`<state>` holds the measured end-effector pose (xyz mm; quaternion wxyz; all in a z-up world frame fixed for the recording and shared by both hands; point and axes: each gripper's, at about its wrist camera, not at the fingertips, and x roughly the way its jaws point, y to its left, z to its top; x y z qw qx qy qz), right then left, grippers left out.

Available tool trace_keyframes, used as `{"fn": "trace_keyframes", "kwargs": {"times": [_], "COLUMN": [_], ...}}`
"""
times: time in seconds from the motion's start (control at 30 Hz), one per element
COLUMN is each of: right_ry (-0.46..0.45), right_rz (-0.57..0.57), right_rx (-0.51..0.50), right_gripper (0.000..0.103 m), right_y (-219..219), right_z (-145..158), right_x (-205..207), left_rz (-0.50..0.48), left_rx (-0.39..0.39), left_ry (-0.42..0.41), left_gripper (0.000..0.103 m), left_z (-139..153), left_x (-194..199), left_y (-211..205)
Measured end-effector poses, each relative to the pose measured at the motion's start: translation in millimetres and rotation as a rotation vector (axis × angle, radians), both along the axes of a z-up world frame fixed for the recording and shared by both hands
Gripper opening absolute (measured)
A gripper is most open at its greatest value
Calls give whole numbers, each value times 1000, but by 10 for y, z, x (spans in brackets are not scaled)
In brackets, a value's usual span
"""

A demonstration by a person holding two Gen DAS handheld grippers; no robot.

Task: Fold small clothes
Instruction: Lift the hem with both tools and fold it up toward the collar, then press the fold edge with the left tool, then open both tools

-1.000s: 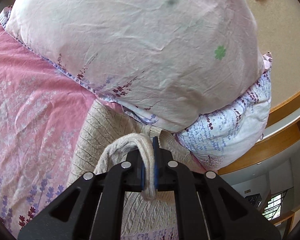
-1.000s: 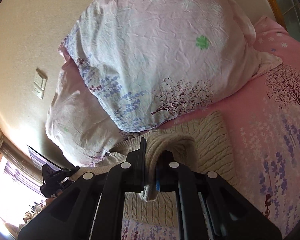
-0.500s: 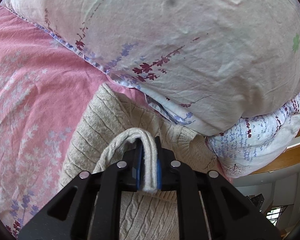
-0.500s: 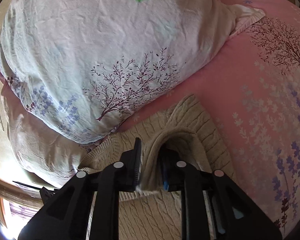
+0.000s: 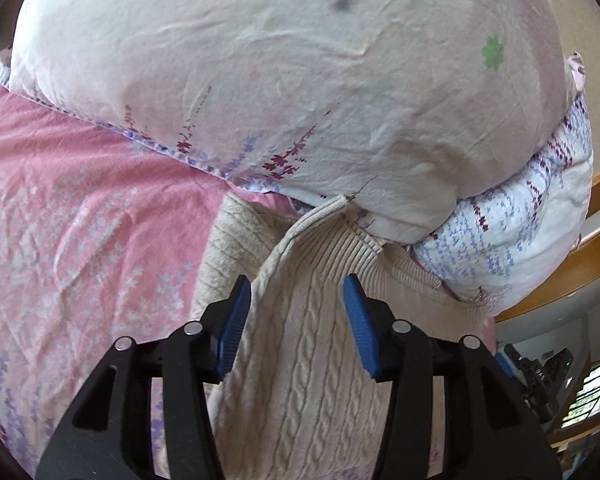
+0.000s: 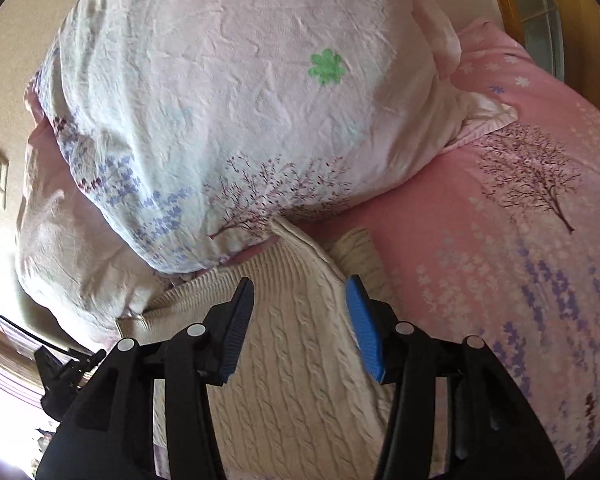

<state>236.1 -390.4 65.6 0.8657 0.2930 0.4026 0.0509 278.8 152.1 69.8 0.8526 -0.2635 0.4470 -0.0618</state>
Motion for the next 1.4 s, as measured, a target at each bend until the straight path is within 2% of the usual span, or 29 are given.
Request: {"fn": "trace_keyframes", "kwargs": {"times": [0.1, 0.2, 0.37, 0.47, 0.5, 0.57, 0.6, 0.77, 0.93, 1.03, 1.23, 1.4], "right_ry": [19, 41, 85, 92, 91, 87, 86, 42, -45, -70, 13, 27], "right_rz": [34, 82, 129, 144, 144, 150, 159, 154, 106, 94, 73, 80], "right_rx": [-68, -131, -134, -163, -176, -200, -204, -249, -189, -170, -176, -218], "right_gripper": [48, 47, 42, 38, 34, 21, 13, 11, 10, 10, 10, 10], "right_y": [-31, 65, 221, 299, 314, 340, 356, 402, 281, 285, 248, 299], "right_z": [-60, -125, -279, -300, -299, -286, -281, -149, 130, 197, -50, -20], "right_x": [-208, -309, -334, -345, -340, -341, -339, -384, -539, -619, -670, -674], "left_rz": [-41, -72, -101, -119, -122, -127, -127, -118, -108, -115, -140, -116], "left_rx": [113, 182, 239, 264, 283, 308, 312, 309, 255, 218, 216, 221], "left_ry": [5, 2, 16, 30, 31, 29, 30, 39, 6, -26, -10, 1], "left_gripper": [47, 47, 46, 36, 36, 27, 26, 12, 8, 8, 8, 7], "left_z": [-23, -67, -222, -326, -351, -364, -358, -320, -136, -14, -40, -97], "left_x": [-187, -341, -482, -522, -529, -543, -546, -564, -657, -742, -852, -898], "left_y": [5, -9, -45, -110, -141, -184, -194, -189, -74, -25, 10, 84]}}
